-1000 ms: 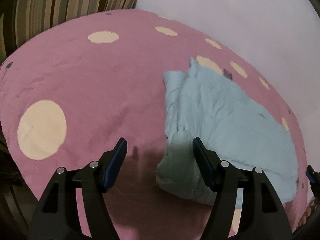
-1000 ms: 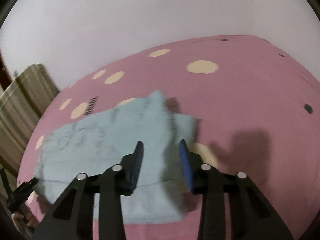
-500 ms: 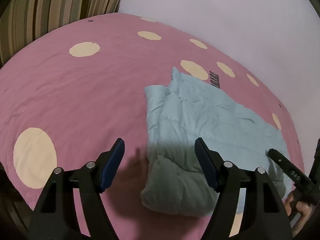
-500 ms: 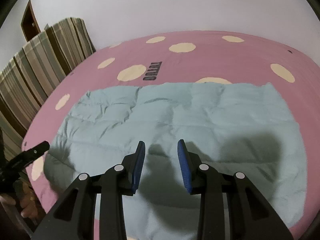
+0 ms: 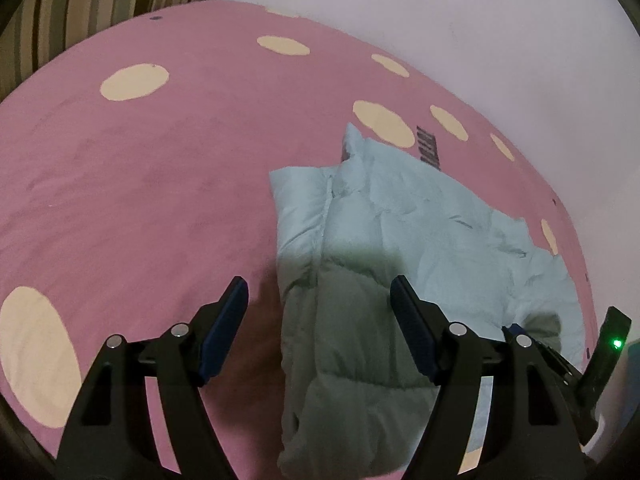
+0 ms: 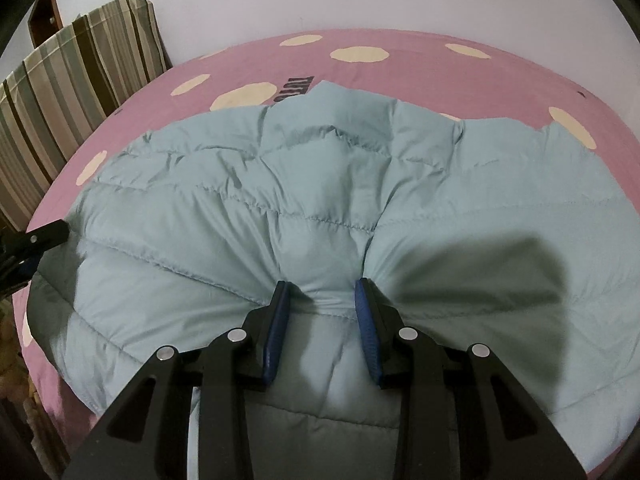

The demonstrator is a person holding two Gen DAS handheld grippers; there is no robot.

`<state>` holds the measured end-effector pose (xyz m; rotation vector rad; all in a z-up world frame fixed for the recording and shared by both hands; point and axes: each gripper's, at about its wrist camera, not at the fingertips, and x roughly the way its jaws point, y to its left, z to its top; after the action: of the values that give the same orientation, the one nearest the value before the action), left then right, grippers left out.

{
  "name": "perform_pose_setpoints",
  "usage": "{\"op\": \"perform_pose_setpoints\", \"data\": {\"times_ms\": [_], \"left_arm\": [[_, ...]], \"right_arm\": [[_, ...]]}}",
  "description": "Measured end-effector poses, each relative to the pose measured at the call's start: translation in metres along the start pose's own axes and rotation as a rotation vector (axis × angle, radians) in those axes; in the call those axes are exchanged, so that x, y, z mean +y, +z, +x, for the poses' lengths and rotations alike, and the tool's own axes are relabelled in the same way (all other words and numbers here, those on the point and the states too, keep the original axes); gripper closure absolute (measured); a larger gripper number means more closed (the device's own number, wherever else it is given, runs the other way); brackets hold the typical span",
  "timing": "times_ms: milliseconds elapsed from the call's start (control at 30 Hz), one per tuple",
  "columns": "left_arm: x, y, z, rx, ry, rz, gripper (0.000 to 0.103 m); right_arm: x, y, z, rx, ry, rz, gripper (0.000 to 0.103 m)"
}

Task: Fold large clothes

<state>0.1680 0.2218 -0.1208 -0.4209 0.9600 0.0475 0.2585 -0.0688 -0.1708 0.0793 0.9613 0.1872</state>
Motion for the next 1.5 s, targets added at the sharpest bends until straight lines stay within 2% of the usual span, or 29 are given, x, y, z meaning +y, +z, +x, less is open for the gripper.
{"op": "perform_pose_setpoints", "data": {"times_ms": [267,700,867,1133,1167,1200,1233,1300,1400,1500], "left_arm": [[-0.001,0.008,0.025,0.057,0.004,0.02,0.03],[-0.003,0.003,0.038,0.08,0.009,0.078,0.027],[-0.01,-0.001,0.044,0.087,0.014,0.143,0.025],[-0.018,-0.002,0.06,0.107,-0.031,0.245,0.024],[-0.019,-0.001,0.06,0.105,-0.035,0.251,0.026],[-0.019,-0.001,0.06,0.105,-0.043,0.254,0.037],[-0.021,0.0,0.059,0.111,-0.073,0.254,0.053],[-0.023,0.0,0.058,0.136,-0.143,0.233,0.075],[-0.033,-0.001,0.05,0.124,-0.135,0.255,0.084],[-0.044,-0.001,0.039,0.1,-0.133,0.281,0.087]], "right_arm": [[0.002,0.0,0.003,0.001,0.0,0.006,0.068],[0.002,0.0,0.003,0.002,0.0,0.009,0.068],[0.001,0.0,0.003,0.003,-0.001,0.008,0.068],[0.002,0.001,0.006,0.0,-0.012,0.005,0.068],[0.002,0.001,0.006,0.0,-0.014,0.006,0.068],[0.002,0.001,0.006,-0.001,-0.015,0.006,0.068],[0.003,0.001,0.006,-0.002,-0.018,0.006,0.068],[0.004,0.001,0.006,-0.004,-0.022,0.004,0.068],[0.004,0.001,0.006,-0.006,-0.026,0.002,0.068],[0.005,0.0,0.006,-0.005,-0.03,0.001,0.068]]}}
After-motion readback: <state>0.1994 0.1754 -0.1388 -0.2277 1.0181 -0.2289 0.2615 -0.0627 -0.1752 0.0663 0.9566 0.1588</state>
